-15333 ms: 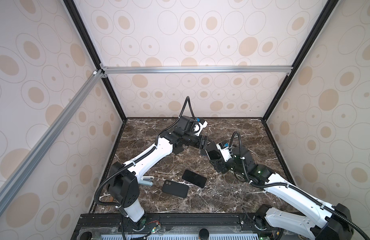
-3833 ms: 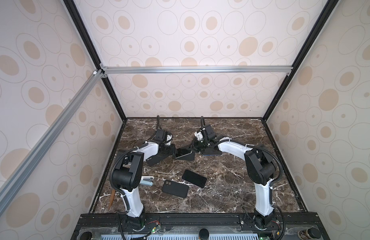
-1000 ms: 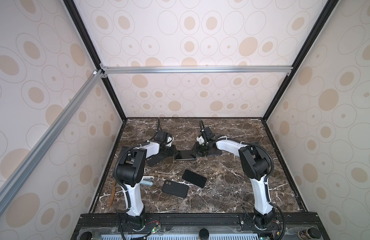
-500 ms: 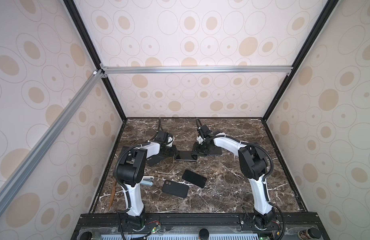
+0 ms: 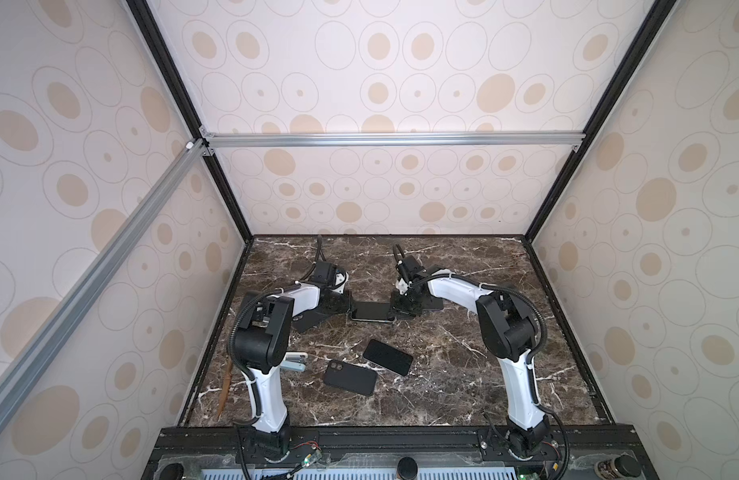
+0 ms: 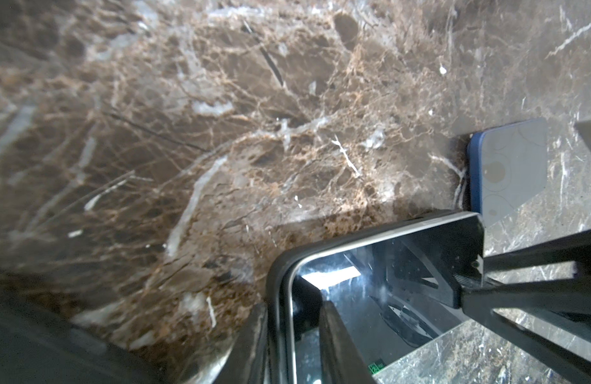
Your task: Put the phone into the phone case
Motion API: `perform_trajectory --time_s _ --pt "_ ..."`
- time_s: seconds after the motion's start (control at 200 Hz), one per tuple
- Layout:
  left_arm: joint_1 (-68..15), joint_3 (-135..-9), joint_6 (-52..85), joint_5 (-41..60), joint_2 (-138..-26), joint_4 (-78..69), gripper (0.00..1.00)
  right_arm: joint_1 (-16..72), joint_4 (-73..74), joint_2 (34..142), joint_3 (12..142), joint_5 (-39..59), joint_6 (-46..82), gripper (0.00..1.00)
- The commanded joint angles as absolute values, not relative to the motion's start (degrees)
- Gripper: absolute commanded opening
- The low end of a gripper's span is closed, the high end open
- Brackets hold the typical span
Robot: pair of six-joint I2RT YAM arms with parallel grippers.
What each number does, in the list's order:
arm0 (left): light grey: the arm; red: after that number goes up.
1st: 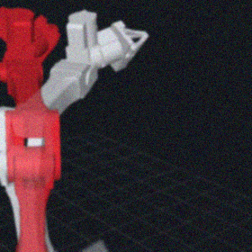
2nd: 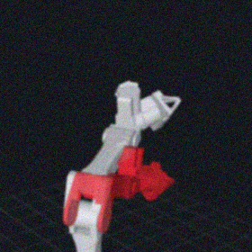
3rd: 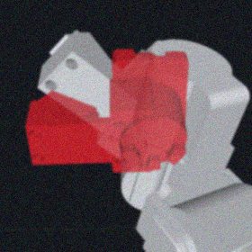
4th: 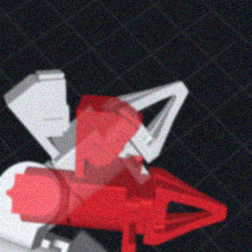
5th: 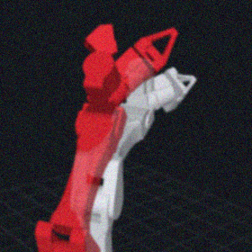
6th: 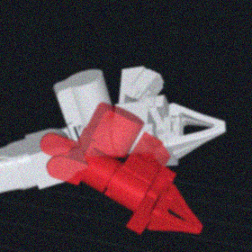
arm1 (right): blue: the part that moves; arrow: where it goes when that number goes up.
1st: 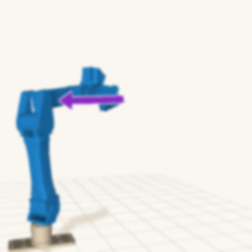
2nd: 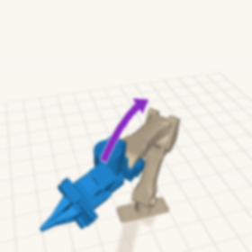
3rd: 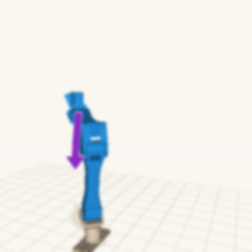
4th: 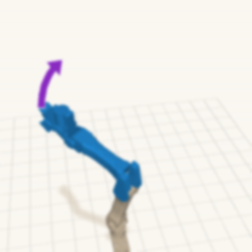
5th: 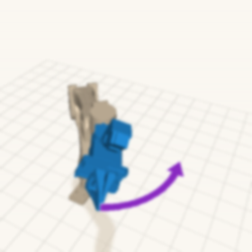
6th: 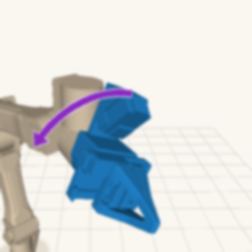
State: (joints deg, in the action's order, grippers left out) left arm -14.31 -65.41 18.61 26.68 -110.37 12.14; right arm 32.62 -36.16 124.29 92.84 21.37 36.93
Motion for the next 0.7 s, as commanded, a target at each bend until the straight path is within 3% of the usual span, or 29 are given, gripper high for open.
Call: perform_trajectory --time_s 0.0,0.21,0.445,0.695 --pt "-14.9 -64.9 17.5 25.2 -113.2 17.7 0.26 33.0 -35.7 123.9 92.1 22.6 37.3 0.27" --pt "-15.1 -64.1 17.9 26.6 -113.4 17.5 0.23 33.5 -36.7 124.7 92.7 23.3 37.2 0.14" --pt "-15.8 -62.6 20.8 31.3 -113.9 15.0 0.23 34.2 -36.7 124.5 91.4 24.0 37.9 0.08" --pt "-15.8 -58.8 20.7 28.4 -112.2 15.1 0.23 34.2 -36.3 125.5 91.0 24.1 37.9 0.06"
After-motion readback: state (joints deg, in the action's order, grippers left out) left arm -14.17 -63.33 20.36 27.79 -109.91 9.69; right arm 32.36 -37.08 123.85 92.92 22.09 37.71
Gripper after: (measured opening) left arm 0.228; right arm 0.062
